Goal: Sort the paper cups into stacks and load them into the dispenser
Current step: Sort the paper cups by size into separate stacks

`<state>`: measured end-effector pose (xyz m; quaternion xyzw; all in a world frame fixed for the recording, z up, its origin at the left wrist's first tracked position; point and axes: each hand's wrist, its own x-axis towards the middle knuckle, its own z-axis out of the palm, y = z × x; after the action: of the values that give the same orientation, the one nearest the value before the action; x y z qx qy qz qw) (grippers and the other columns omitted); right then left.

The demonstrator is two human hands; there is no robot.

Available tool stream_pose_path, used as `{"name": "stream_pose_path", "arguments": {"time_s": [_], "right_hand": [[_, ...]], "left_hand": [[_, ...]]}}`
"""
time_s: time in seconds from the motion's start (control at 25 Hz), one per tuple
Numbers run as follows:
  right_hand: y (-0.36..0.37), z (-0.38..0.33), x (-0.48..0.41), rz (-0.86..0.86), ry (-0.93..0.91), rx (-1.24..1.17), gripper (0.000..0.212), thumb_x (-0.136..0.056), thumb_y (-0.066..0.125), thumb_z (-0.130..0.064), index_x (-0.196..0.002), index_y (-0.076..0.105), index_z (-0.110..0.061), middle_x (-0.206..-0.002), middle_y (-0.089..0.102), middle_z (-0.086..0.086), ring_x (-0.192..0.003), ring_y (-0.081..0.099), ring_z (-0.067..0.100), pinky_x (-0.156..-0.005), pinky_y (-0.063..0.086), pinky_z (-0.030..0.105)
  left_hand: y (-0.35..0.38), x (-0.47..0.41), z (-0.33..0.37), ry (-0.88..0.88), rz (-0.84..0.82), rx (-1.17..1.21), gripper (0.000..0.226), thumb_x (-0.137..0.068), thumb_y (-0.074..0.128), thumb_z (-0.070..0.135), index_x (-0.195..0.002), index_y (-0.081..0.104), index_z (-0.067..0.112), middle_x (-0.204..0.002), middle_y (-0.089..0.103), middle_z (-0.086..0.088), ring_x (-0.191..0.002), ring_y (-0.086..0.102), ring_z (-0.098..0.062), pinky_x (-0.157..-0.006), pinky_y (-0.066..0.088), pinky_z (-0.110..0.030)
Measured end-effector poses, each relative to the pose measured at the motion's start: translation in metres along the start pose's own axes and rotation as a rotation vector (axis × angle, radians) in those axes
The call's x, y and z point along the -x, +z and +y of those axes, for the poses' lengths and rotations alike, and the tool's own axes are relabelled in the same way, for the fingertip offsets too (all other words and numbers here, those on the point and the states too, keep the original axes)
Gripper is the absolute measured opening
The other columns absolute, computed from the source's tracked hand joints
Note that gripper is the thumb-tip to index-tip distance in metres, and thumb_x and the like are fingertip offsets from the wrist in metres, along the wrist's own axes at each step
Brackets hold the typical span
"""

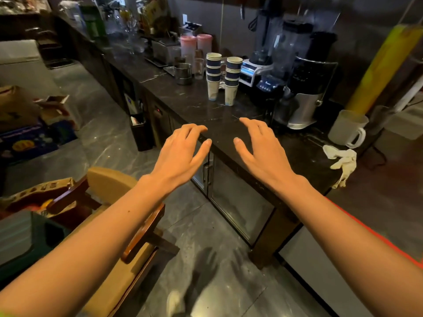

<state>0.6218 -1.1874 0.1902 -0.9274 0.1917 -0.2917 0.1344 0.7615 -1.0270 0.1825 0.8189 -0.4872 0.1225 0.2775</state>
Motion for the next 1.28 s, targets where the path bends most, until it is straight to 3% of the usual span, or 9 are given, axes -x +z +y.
{"name": "stream_pose_path", "arguments": {"time_s": [0.64, 1.04, 1.28], "right_hand": [[0.126, 0.072, -0.255, -0.021, 0.24, 0.04, 0.054, -0.1, 0.045, -0.043, -0.148, 0.032, -0.022, -0.148, 0.039, 0.0, -0.133, 0.04, 0.019, -0.101, 0.04, 0.037], [0.175, 0.191, -0.389, -0.048, 0.274, 0.004, 0.055, -0.1, 0.047, -0.042, -0.148, 0.031, -0.023, -0.149, 0.037, 0.0, -0.136, 0.037, 0.02, -0.105, 0.039, 0.039], [0.187, 0.244, -0.463, -0.053, 0.354, -0.12, 0.058, -0.099, 0.049, -0.043, -0.15, 0.027, -0.027, -0.154, 0.032, -0.003, -0.14, 0.031, 0.016, -0.105, 0.03, 0.031]], "left_hand": [[0.095, -0.262, -0.176, 0.069, -0.1, 0.176, 0.051, -0.098, 0.038, 0.046, -0.138, 0.042, 0.015, -0.138, 0.049, -0.006, -0.125, 0.048, -0.023, -0.102, 0.038, -0.037], [0.194, -0.424, -0.198, 0.049, -0.157, 0.217, 0.048, -0.097, 0.043, 0.044, -0.136, 0.042, 0.016, -0.134, 0.051, -0.005, -0.122, 0.049, -0.02, -0.097, 0.04, -0.033], [0.243, -0.51, -0.195, -0.051, -0.168, 0.469, 0.05, -0.096, 0.051, 0.041, -0.137, 0.041, 0.015, -0.138, 0.05, -0.001, -0.117, 0.044, -0.003, -0.099, 0.041, -0.026]]}}
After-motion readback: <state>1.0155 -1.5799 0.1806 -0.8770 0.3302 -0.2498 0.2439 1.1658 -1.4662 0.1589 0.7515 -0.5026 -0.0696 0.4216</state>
